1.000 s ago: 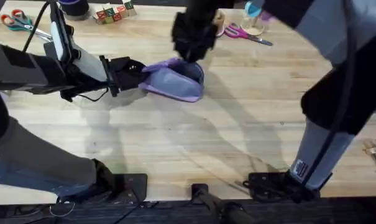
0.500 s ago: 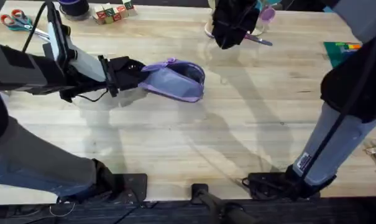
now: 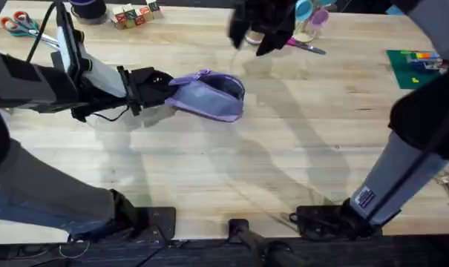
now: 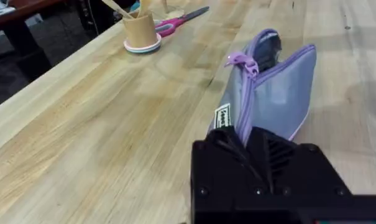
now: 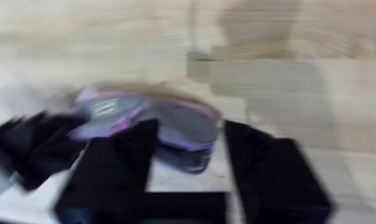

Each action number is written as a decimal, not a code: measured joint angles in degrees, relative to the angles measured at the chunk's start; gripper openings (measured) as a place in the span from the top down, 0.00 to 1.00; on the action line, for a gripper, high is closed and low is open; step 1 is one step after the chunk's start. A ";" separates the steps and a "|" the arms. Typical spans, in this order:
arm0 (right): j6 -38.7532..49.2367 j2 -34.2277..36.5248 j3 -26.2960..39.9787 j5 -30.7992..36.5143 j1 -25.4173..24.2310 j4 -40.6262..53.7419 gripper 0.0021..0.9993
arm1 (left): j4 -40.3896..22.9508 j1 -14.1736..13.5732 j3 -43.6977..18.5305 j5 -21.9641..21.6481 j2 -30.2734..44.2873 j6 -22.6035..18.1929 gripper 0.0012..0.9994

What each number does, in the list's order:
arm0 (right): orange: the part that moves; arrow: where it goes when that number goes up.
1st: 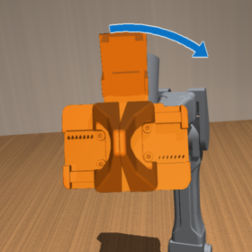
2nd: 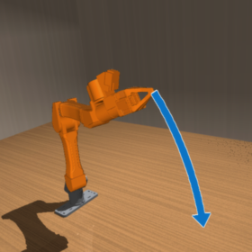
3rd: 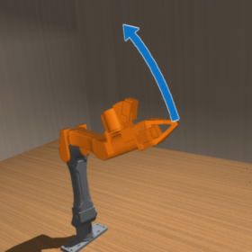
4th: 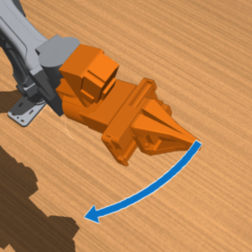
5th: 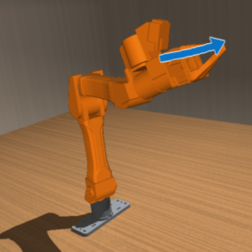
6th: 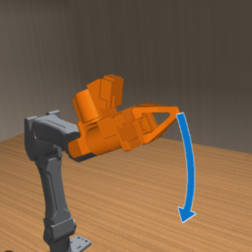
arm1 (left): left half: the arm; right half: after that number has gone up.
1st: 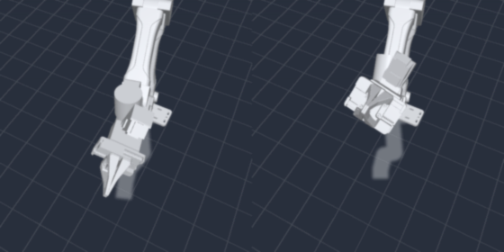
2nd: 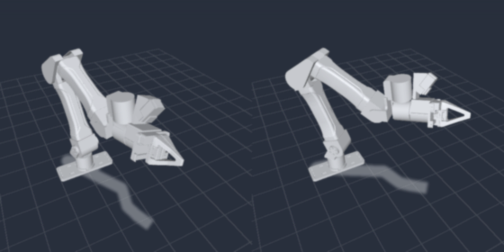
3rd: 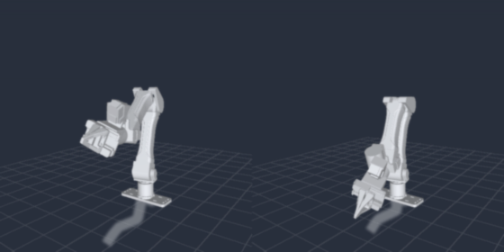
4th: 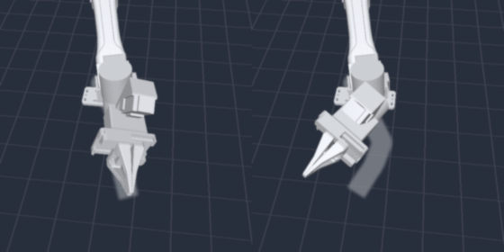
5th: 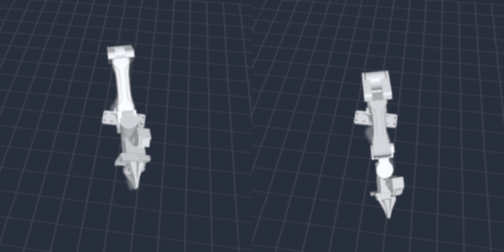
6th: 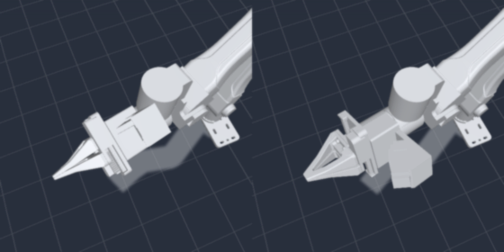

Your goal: Unzip the bag, pick up the pens from the table one at a time and place them inside, then zip the bag closed.

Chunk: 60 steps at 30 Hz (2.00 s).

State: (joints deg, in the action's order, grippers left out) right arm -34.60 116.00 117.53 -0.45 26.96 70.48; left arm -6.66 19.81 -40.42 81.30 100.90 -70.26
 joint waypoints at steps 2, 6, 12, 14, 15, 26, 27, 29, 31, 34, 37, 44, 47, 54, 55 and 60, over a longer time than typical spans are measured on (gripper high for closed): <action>1.65 -0.75 0.95 -1.82 1.51 -0.62 0.21 | 0.00 0.00 0.00 0.00 0.00 0.00 0.96; 3.49 -1.31 2.48 -5.41 4.42 -3.31 0.01 | 0.00 0.00 0.00 0.00 0.00 0.00 0.96; 4.27 -1.29 2.54 -8.41 6.93 -6.65 0.00 | 0.00 0.00 0.00 0.00 0.00 0.00 0.96; 4.42 -1.29 2.54 -8.97 7.06 -7.19 0.00 | 0.00 0.00 0.00 0.00 0.00 0.00 0.96; 4.42 -1.29 2.54 -9.07 7.04 -7.25 0.00 | 0.00 0.00 0.00 0.00 0.00 0.00 0.96; -1.91 -1.29 2.54 -14.60 7.00 -7.30 0.00 | 0.00 0.00 0.00 0.00 0.00 0.00 0.96; -2.83 -1.29 2.54 -15.06 7.00 -7.53 0.00 | 0.00 0.00 0.00 0.01 0.00 0.00 0.96; -4.37 -1.29 2.54 -15.68 7.00 -7.69 0.00 | 0.00 0.00 0.00 0.00 0.00 0.00 0.96; -5.80 -1.30 2.54 -15.87 7.00 -7.67 0.00 | 0.00 0.00 0.00 0.00 0.00 0.00 0.96; -8.87 -1.29 2.54 -14.64 7.15 -7.03 0.00 | 0.00 0.00 0.00 0.00 0.00 0.00 0.96; -14.47 -1.29 2.54 -11.29 7.93 -5.52 0.00 | 0.00 0.00 0.00 0.01 0.00 0.00 0.96; -28.51 -1.29 2.54 -1.84 12.18 -5.51 0.00 | 0.00 0.00 0.00 0.01 0.00 0.00 0.96; -31.62 -1.29 2.54 2.73 14.28 -5.57 0.00 | 0.00 0.00 0.00 0.00 0.00 0.00 0.96; -33.69 -1.26 2.54 11.65 17.61 -5.77 0.00 | 0.00 0.00 0.00 0.01 0.00 0.00 0.96; -33.86 -1.25 2.54 12.52 17.71 -5.84 0.00 | 0.00 0.00 0.00 0.00 0.00 0.00 0.96; -34.51 -0.83 2.54 15.15 17.63 -6.06 0.00 | 0.00 0.00 0.00 0.02 0.00 0.00 0.96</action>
State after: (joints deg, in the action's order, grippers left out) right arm -69.11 115.17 120.07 14.70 44.59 64.41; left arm -6.66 19.81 -40.42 81.31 100.90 -70.26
